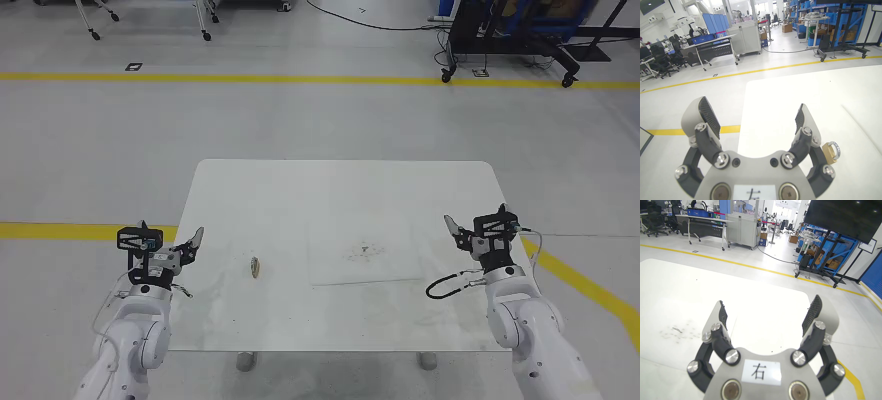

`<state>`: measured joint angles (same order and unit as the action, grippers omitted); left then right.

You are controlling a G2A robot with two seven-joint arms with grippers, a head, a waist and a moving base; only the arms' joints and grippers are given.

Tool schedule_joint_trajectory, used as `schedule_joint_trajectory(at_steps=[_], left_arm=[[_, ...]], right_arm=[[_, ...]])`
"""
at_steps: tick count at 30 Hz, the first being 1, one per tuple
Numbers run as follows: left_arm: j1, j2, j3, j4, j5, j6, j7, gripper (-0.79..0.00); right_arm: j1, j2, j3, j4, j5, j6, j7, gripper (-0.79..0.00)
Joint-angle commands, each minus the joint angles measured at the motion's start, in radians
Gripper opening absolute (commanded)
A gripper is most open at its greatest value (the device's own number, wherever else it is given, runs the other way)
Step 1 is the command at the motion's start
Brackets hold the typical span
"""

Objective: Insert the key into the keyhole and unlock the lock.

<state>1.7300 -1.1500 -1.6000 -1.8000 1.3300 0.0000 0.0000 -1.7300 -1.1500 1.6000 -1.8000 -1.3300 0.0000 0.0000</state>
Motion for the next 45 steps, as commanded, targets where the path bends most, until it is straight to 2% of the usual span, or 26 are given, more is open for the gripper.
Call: schedule_joint_trajectory(at_steps=[1, 10, 16, 20, 29, 31, 36, 42, 45], left_arm=[[0.0, 0.0, 0.0, 0.0, 0.0, 0.0, 0.0, -0.001], [0.0, 0.0, 0.0, 0.0, 0.0, 0.0, 0.0, 0.0], [0.0, 0.0, 0.0, 0.0, 0.0, 0.0, 0.0, 0.0], [0.0, 0.0, 0.0, 0.0, 0.0, 0.0, 0.0, 0.0], [0.0, 0.0, 0.0, 0.0, 0.0, 0.0, 0.0, 0.0], [0.0, 0.0, 0.0, 0.0, 0.0, 0.0, 0.0, 0.0], [0.0, 0.0, 0.0, 0.0, 0.0, 0.0, 0.0, 0.0], [0.0, 0.0, 0.0, 0.0, 0.0, 0.0, 0.0, 0.0], [0.0, 0.0, 0.0, 0.0, 0.0, 0.0, 0.0, 0.0]], right_arm=[[0.0, 0.0, 0.0, 0.0, 0.0, 0.0, 0.0, -0.001], [0.003, 0.0, -0.008, 0.002, -0.014, -0.004, 0.005, 0.0], [0.051, -0.005, -0.128, 0.011, -0.073, -0.121, 0.075, 0.0], [0.092, -0.011, -0.163, 0.033, -0.08, -0.105, 0.117, 0.0], [0.092, -0.011, -0.163, 0.033, -0.08, -0.105, 0.117, 0.0], [0.099, -0.011, -0.177, 0.048, -0.126, -0.096, 0.126, 0.0], [0.19, -0.019, -0.279, 0.178, -0.106, -0.277, 0.151, 0.0], [0.32, -0.03, -0.35, 0.357, 0.006, -0.49, 0.09, 0.0], [0.361, -0.028, -0.364, 0.422, -0.001, -0.586, 0.038, -0.022]])
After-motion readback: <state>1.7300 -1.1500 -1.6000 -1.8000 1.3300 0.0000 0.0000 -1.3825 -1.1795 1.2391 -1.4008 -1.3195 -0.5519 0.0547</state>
